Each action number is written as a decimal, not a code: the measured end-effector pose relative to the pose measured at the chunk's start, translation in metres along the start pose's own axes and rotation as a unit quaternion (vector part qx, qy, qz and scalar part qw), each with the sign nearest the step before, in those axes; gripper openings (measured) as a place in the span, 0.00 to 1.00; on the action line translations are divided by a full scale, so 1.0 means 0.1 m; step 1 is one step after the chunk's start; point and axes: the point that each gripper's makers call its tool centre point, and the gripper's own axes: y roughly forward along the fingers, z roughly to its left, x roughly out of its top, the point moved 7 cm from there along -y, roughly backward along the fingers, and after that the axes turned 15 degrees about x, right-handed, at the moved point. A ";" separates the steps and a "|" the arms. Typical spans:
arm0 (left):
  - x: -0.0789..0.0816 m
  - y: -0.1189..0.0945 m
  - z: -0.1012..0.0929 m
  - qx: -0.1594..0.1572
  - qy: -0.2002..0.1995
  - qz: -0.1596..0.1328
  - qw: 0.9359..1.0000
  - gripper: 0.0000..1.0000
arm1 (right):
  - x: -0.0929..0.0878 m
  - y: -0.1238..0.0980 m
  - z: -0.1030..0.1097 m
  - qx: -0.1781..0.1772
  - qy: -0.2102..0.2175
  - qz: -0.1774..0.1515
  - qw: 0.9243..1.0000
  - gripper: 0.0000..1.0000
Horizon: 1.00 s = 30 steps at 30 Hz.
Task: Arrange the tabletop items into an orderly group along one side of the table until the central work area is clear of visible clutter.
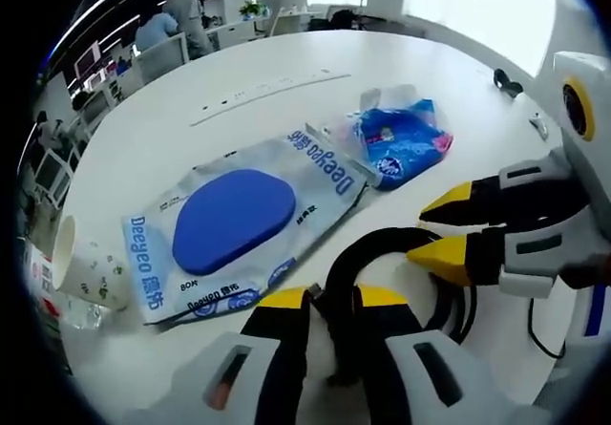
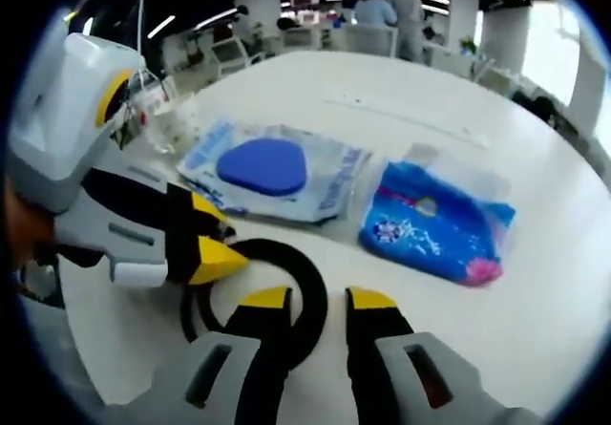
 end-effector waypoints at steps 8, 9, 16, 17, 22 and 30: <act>0.07 -0.07 0.08 -0.002 -0.011 -0.022 1.000 0.25 | 0.03 -0.04 0.04 0.009 -0.007 -0.010 1.000 0.27; 0.08 -0.08 0.10 -0.004 -0.013 -0.026 1.000 0.27 | 0.04 -0.05 0.05 0.011 -0.008 -0.012 1.000 0.27; 0.11 -0.20 0.16 -0.017 -0.020 -0.062 0.998 0.37 | 0.07 -0.13 0.09 0.021 -0.021 -0.043 0.999 0.39; 0.12 -0.21 0.16 -0.021 -0.017 -0.073 0.997 0.38 | 0.08 -0.14 0.09 0.019 -0.027 -0.048 0.998 0.41; 0.09 -0.30 0.25 -0.015 -0.018 -0.103 0.994 0.40 | 0.09 -0.24 0.13 0.020 -0.038 -0.068 0.997 0.46; 0.12 -0.49 0.34 -0.010 -0.042 -0.147 0.988 0.44 | 0.09 -0.37 0.22 0.024 -0.056 -0.090 0.994 0.53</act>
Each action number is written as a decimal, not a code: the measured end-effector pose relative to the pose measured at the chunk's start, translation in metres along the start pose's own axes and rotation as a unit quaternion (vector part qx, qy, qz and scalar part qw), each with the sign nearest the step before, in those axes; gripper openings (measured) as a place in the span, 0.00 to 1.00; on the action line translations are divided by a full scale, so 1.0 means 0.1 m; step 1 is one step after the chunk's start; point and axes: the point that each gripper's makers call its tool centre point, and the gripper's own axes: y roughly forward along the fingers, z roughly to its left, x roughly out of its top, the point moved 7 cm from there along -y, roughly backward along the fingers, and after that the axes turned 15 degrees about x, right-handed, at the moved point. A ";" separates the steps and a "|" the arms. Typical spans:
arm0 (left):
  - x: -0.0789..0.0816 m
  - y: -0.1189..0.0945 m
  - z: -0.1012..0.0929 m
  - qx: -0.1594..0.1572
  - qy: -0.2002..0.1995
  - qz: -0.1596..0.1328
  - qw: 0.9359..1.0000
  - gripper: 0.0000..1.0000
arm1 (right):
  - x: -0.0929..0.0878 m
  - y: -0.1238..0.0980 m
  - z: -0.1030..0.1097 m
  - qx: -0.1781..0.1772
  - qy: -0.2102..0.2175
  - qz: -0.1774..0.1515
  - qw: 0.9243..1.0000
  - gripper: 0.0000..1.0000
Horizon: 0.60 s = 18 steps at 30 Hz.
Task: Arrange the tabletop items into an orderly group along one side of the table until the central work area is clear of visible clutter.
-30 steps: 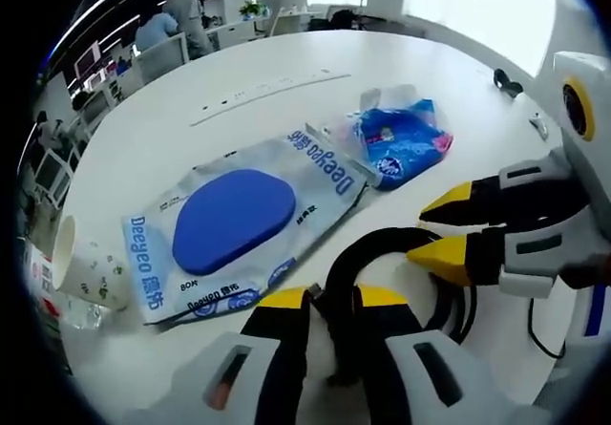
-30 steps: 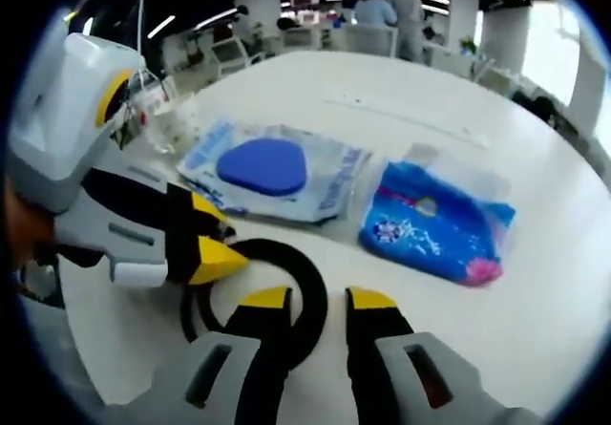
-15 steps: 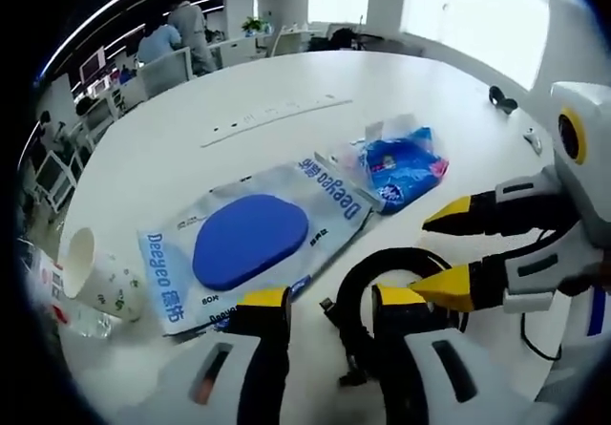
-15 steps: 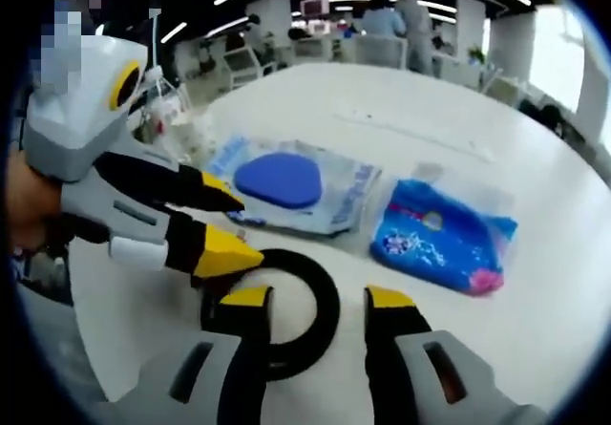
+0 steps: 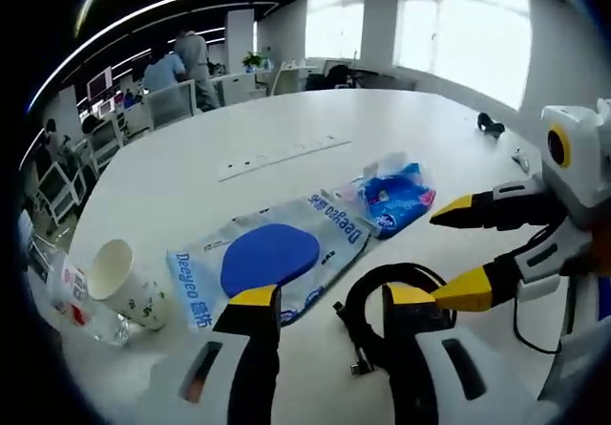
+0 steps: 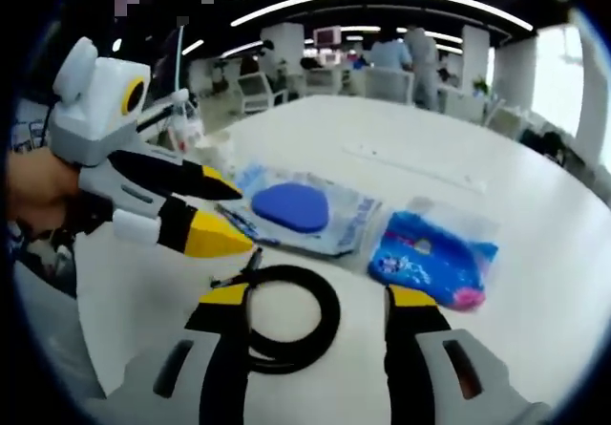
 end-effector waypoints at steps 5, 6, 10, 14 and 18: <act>0.05 -0.10 -0.01 0.004 -0.010 -0.034 0.999 0.51 | 0.03 -0.05 0.07 -0.004 0.001 -0.019 1.000 0.57; 0.07 -0.13 -0.02 0.001 -0.014 -0.043 0.999 0.54 | 0.03 -0.06 0.09 -0.003 -0.003 -0.022 1.000 0.58; 0.08 -0.23 -0.04 -0.004 -0.012 -0.057 0.998 0.57 | 0.04 -0.11 0.14 0.002 -0.011 -0.026 1.000 0.62; 0.08 -0.31 0.00 -0.001 -0.020 -0.070 0.997 0.64 | 0.03 -0.18 0.17 0.001 -0.013 -0.035 0.999 0.65; 0.04 -0.41 0.03 0.001 -0.026 -0.074 0.997 0.71 | 0.00 -0.27 0.21 0.001 -0.014 -0.043 0.999 0.68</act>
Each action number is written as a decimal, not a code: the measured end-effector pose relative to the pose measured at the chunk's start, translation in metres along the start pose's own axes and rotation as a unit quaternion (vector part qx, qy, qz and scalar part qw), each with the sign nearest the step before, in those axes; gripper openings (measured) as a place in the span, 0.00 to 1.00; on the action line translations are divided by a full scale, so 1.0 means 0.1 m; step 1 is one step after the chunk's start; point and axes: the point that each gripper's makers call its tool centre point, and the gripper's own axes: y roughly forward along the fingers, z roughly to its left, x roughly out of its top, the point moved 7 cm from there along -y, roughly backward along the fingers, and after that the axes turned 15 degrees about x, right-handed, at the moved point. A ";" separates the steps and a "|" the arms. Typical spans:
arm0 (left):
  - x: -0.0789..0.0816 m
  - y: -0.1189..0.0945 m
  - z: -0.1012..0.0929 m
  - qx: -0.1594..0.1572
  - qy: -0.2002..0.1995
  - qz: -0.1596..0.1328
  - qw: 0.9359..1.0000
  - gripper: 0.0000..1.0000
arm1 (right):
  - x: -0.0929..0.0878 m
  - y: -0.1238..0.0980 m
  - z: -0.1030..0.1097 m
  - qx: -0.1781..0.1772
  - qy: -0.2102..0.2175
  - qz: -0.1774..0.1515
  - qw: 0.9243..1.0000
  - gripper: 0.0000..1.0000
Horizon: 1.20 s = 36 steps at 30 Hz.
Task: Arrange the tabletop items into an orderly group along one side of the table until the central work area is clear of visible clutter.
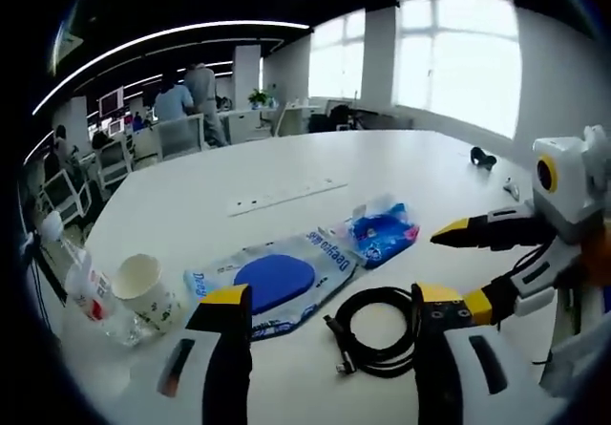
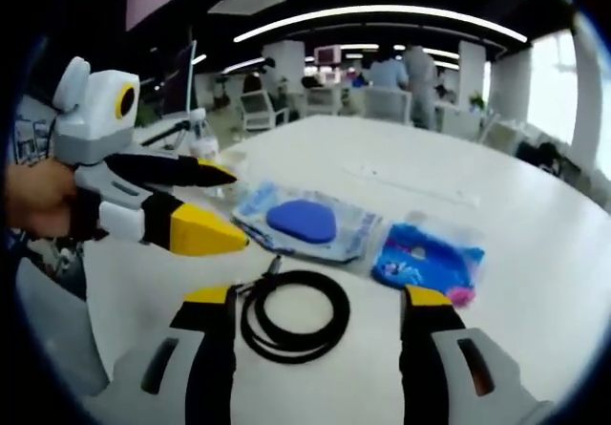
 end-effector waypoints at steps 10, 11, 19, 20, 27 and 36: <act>-0.15 -0.23 0.02 -0.001 -0.020 0.003 1.000 0.85 | -0.08 -0.14 0.12 0.010 0.002 -0.002 1.000 0.78; -0.15 -0.25 0.02 -0.003 -0.021 0.001 1.000 0.86 | -0.09 -0.15 0.14 0.014 0.001 -0.002 1.000 0.79; -0.23 -0.42 0.07 -0.009 -0.024 0.000 1.000 0.98 | -0.19 -0.31 0.21 0.035 0.000 0.001 0.999 0.88; -0.23 -0.46 0.09 -0.010 -0.029 -0.002 1.000 1.00 | -0.19 -0.34 0.22 0.037 0.001 -0.001 0.999 0.89; -0.30 -0.65 0.21 0.018 -0.060 0.003 0.998 1.00 | -0.27 -0.49 0.31 0.046 0.014 -0.017 0.999 0.96; -0.39 -0.97 0.39 0.035 -0.075 -0.011 0.997 1.00 | -0.38 -0.71 0.41 0.042 0.023 -0.020 0.999 0.97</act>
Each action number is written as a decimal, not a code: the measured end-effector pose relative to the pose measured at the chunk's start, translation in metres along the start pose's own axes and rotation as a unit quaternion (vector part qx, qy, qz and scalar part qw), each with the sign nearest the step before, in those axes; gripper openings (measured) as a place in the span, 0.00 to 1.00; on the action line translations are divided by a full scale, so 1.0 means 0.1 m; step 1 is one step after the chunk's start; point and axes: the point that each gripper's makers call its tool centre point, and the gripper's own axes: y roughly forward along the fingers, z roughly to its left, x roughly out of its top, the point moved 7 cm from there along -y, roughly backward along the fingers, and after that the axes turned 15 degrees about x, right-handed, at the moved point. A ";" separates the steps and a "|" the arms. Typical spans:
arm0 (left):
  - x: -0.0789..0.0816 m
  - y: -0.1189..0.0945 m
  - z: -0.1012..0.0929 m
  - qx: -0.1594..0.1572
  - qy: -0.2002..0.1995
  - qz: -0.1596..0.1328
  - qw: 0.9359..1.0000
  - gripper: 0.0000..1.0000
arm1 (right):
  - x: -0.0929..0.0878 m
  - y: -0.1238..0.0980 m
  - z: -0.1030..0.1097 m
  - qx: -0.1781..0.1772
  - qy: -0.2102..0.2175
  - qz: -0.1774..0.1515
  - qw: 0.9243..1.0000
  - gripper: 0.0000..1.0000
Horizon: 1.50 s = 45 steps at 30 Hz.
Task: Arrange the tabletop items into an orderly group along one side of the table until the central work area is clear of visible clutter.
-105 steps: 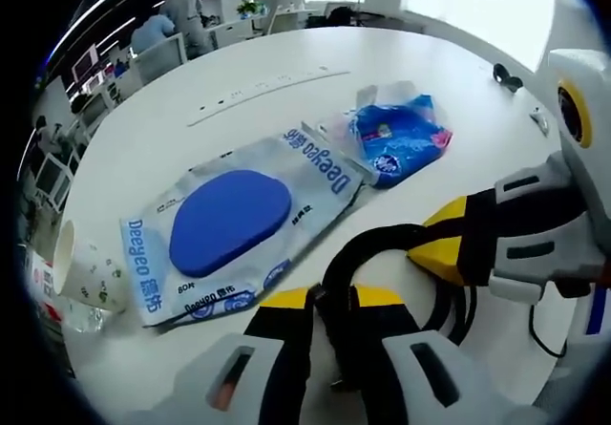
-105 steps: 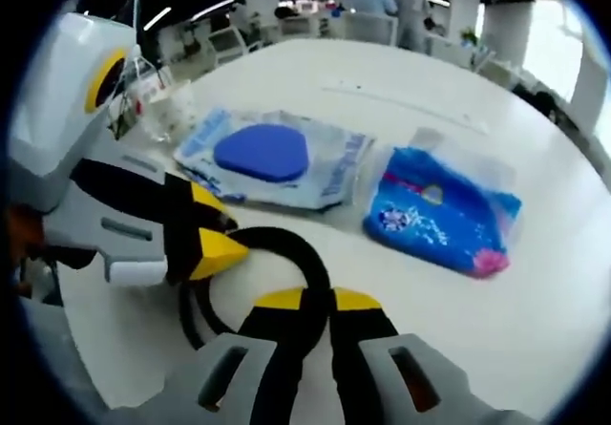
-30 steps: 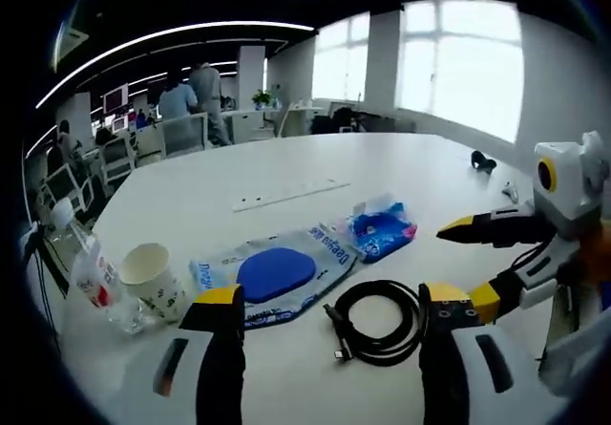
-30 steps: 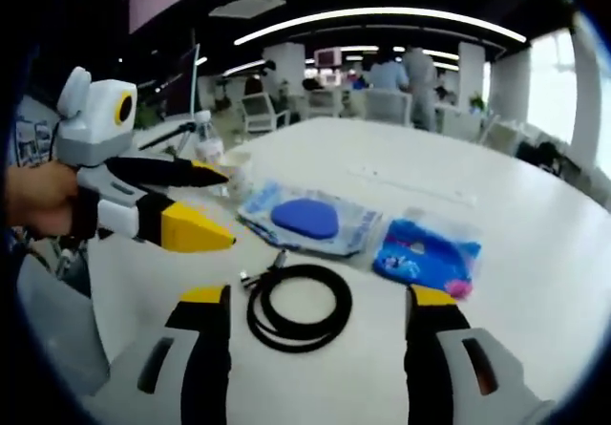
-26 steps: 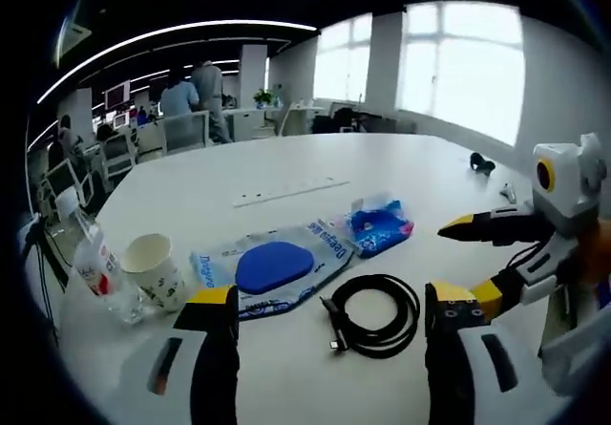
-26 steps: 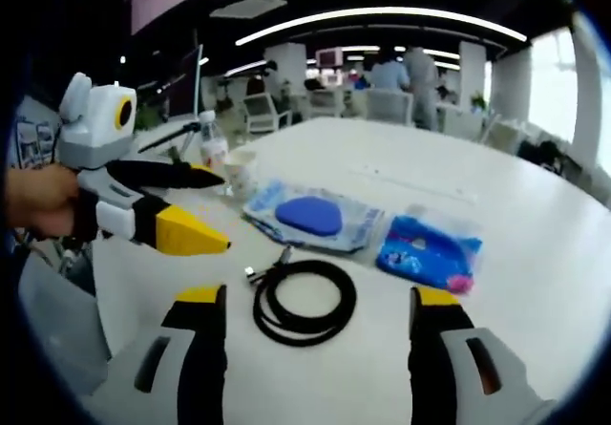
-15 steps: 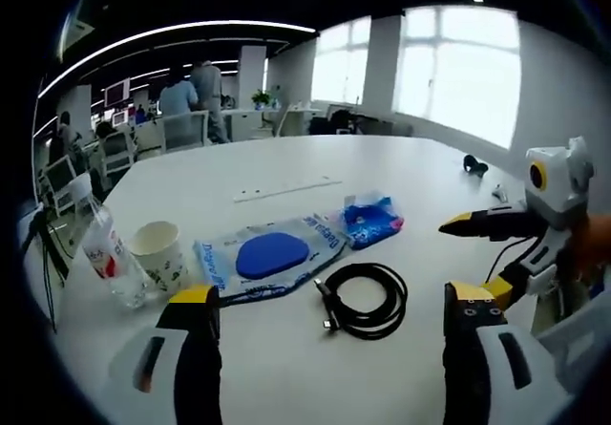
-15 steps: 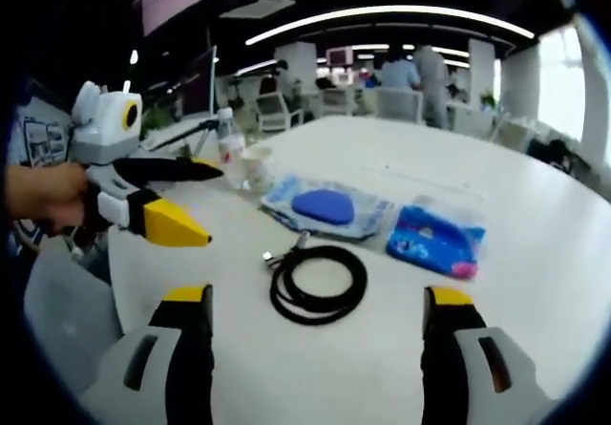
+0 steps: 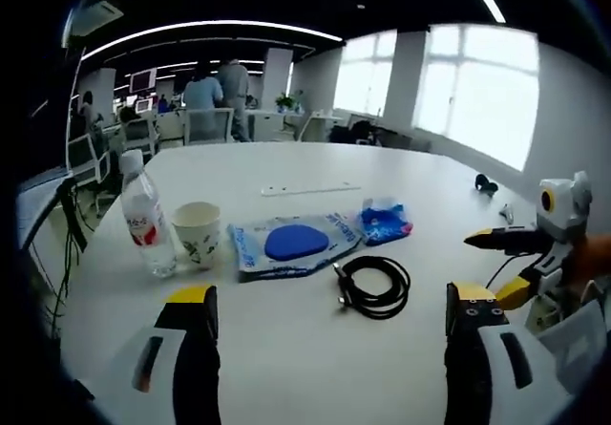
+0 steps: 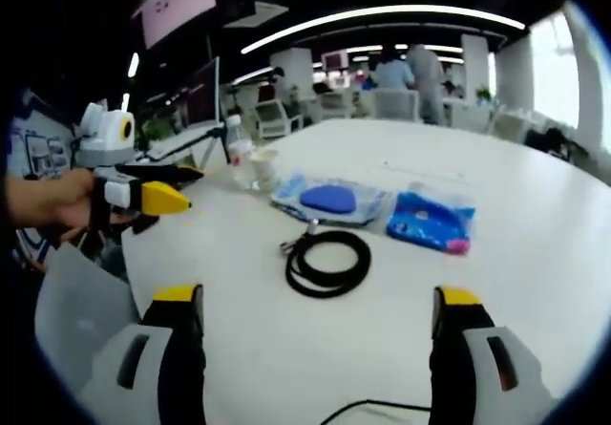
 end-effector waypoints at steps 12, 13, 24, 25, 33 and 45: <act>-0.24 -0.41 0.15 0.033 -0.025 0.001 0.999 1.00 | -0.14 -0.25 0.22 -0.020 0.000 -0.011 1.000 0.98; -0.26 -0.45 0.16 0.034 -0.028 0.001 0.999 1.00 | -0.14 -0.27 0.24 -0.020 -0.003 -0.011 1.000 0.98; -0.29 -0.75 0.17 0.042 -0.035 -0.023 0.998 1.00 | -0.15 -0.43 0.48 -0.025 -0.038 -0.017 0.999 0.98; -0.29 -0.77 0.17 0.041 -0.033 -0.024 0.998 1.00 | -0.15 -0.44 0.49 -0.025 -0.038 -0.019 0.999 0.98; -0.28 -0.96 0.09 0.029 -0.005 -0.049 0.998 1.00 | -0.15 -0.58 0.62 -0.029 -0.042 -0.032 0.998 0.98; -0.31 -1.21 -0.06 0.012 0.015 -0.075 0.997 0.99 | -0.14 -0.74 0.84 -0.040 -0.046 -0.059 0.996 0.97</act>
